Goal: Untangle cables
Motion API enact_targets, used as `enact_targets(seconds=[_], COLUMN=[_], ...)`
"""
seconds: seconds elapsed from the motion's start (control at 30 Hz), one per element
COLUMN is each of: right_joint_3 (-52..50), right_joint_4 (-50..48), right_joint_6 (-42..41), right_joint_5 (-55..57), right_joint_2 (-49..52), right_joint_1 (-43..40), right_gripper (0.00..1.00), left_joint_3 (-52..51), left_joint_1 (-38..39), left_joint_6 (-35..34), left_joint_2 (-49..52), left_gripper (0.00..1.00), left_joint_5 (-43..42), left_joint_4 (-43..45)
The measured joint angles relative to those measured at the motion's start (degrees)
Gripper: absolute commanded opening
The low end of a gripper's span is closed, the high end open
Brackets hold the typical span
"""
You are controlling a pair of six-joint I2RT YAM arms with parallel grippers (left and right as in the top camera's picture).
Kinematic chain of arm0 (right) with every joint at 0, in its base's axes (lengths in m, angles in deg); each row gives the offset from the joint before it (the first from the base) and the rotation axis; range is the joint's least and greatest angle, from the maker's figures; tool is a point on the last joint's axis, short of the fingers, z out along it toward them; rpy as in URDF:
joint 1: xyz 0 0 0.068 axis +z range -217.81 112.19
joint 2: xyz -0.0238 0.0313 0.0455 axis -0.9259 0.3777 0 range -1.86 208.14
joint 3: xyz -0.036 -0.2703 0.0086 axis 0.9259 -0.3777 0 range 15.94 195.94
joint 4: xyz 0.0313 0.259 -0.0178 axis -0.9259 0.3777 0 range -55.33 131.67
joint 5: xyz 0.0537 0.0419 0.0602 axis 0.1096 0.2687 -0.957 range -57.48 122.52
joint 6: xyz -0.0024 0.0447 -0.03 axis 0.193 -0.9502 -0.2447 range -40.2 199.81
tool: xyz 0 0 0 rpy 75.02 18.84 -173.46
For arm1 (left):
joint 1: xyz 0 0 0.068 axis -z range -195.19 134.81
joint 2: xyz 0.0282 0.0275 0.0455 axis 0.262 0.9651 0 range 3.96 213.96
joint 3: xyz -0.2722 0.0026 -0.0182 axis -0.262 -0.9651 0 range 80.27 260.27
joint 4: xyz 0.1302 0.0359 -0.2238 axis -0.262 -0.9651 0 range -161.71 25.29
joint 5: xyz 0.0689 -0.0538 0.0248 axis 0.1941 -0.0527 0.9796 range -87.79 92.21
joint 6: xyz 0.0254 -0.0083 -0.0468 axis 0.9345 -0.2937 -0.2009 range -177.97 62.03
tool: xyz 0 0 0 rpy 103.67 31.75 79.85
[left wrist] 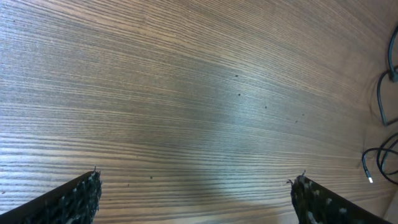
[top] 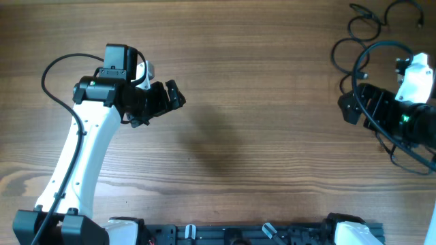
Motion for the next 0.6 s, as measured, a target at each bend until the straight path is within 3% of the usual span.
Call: enact_targets(seconds=[0.1, 0.3, 0.6], right_joint_3=[-0.02, -3.3, -32.5], right_joint_4=[-2.01, -10.14, -30.23], right_joint_6=[0.02, 0.42, 0.42], right_joint_5=[1.11, 5.68, 7.61], right_joint_2=[-2.82, -11.96, -28.26], right_joint_1=[1.31, 15.69, 16.44], right_gripper=[1.0, 1.0, 1.0], left_joint_3=[0.0, 0.0, 0.0], left_joint_1=[0.0, 0.0, 0.0], left_joint_6=[-0.02, 0.0, -0.02], left_joint_2=[0.0, 0.0, -0.02], left_gripper=[1.0, 1.0, 1.0], left_joint_5=[0.0, -0.02, 0.17], left_joint_4=[0.0, -0.04, 0.0])
